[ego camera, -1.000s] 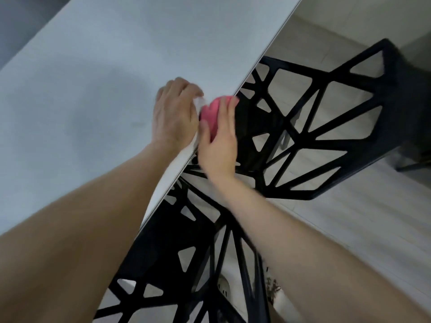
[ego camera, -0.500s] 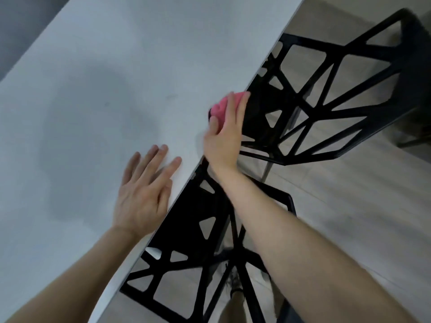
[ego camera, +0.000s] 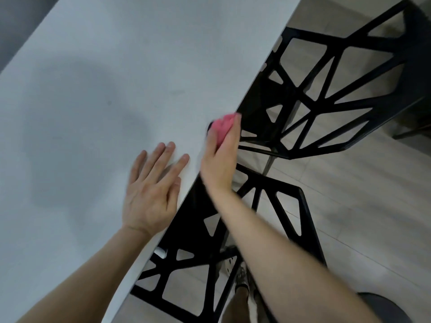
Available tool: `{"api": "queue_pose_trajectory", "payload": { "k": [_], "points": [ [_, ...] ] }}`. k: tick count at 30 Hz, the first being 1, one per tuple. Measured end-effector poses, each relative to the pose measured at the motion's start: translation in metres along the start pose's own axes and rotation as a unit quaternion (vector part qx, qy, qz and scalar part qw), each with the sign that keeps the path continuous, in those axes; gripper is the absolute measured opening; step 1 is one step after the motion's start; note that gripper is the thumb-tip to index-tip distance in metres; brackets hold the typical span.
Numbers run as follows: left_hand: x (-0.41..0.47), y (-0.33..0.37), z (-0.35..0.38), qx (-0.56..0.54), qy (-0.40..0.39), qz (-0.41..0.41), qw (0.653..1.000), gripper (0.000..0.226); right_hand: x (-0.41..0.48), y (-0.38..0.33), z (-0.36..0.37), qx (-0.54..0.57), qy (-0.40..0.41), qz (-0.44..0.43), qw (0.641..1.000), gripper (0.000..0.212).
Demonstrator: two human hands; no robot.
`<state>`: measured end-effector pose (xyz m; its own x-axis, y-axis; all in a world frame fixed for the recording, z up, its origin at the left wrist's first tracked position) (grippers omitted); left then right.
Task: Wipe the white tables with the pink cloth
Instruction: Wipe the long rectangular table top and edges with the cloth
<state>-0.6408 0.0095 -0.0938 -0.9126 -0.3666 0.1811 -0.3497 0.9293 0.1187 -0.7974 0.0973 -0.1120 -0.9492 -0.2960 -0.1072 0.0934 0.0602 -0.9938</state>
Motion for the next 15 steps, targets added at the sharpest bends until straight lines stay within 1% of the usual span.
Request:
{"api": "queue_pose_trajectory", "payload": {
  "k": [2, 4, 5, 7, 8, 10, 11, 13, 15],
  "points": [
    [-0.001, 0.0, 0.001, 0.0, 0.004, 0.003, 1.0, 0.054, 0.06, -0.002, -0.012, -0.006, 0.048, 0.009, 0.999, 0.059],
    [0.0, -0.001, 0.001, 0.004, 0.005, 0.004, 1.0, 0.053, 0.085, -0.003, -0.015, -0.018, 0.073, 0.006, 0.997, 0.064],
    [0.0, -0.001, 0.001, 0.005, 0.006, 0.006, 1.0, 0.053, 0.077, -0.004, -0.012, -0.012, 0.073, 0.01, 0.997, 0.066],
    [0.001, 0.0, -0.001, 0.007, 0.008, 0.006, 1.0, 0.053, 0.022, -0.003, -0.003, 0.005, 0.058, -0.005, 0.998, 0.068],
    [0.002, 0.001, -0.002, 0.009, 0.006, 0.005, 1.0, 0.052, -0.017, -0.001, 0.003, 0.005, 0.036, -0.009, 0.999, 0.069],
    [0.002, 0.001, -0.003, 0.012, 0.005, 0.0, 1.0, 0.051, -0.091, 0.006, 0.011, 0.005, -0.041, 0.002, 0.999, 0.07],
    [0.002, 0.001, -0.003, 0.014, 0.007, -0.001, 1.0, 0.05, -0.11, 0.007, 0.012, 0.003, -0.066, 0.007, 0.998, 0.07],
    [0.001, 0.001, -0.003, 0.013, 0.009, 0.001, 1.0, 0.051, -0.098, 0.007, 0.01, 0.001, -0.072, 0.027, 0.997, 0.069],
    [0.001, 0.001, -0.004, 0.008, 0.01, 0.005, 1.0, 0.053, -0.043, 0.002, 0.007, 0.029, -0.017, 0.018, 0.999, 0.066]
  ]
}}
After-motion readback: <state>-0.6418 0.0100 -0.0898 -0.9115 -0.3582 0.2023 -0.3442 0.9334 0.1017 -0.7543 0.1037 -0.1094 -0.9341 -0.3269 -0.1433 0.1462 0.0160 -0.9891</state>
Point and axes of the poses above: each hand's wrist, its own x-axis towards the middle knuckle, its own z-axis out of the palm, y = z × x, the point moved 8 cm from there along x, towards the middle knuckle, and after that the axes turned 9 degrees about x, right-handed, at the moved point
